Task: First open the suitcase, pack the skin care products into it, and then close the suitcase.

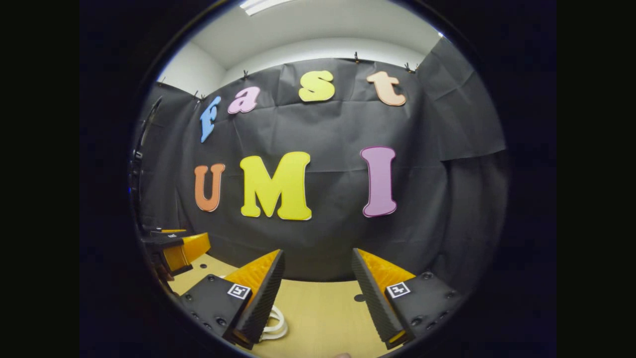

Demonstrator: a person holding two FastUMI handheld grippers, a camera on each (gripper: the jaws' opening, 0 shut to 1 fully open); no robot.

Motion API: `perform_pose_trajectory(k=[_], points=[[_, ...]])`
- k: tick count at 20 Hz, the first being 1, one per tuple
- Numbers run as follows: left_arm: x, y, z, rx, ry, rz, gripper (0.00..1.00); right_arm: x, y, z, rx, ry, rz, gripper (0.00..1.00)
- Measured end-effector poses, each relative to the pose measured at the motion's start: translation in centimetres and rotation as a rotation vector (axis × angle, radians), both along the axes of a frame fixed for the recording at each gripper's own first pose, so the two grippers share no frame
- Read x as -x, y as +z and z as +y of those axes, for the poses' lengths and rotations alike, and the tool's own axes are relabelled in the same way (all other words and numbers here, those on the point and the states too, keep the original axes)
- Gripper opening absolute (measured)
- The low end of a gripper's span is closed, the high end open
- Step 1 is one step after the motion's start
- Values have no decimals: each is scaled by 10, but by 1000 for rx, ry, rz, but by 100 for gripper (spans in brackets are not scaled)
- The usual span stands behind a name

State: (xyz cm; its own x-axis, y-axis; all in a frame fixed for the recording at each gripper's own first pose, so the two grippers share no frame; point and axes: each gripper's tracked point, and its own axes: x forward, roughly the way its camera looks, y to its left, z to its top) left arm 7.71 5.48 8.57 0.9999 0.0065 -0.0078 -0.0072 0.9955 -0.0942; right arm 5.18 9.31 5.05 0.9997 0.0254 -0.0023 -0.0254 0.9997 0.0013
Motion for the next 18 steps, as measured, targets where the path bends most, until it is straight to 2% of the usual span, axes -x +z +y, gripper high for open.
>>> perform_pose_trajectory(k=[1, 2, 3, 18], points=[[1, 3, 1, -6, 2, -3, 95, 0, 0, -1, 0, -3, 0, 80], [0, 2, 1, -12, 0, -8, 100, 0, 0, -1, 1, -6, 0, 80], [-1, 3, 2, -19, 0, -14, 95, 0, 1, 0, 1, -4, -2, 80], [0, 7, -6, -82, -21, -30, 95, 6, 1, 3, 15, 9, 7, 80]])
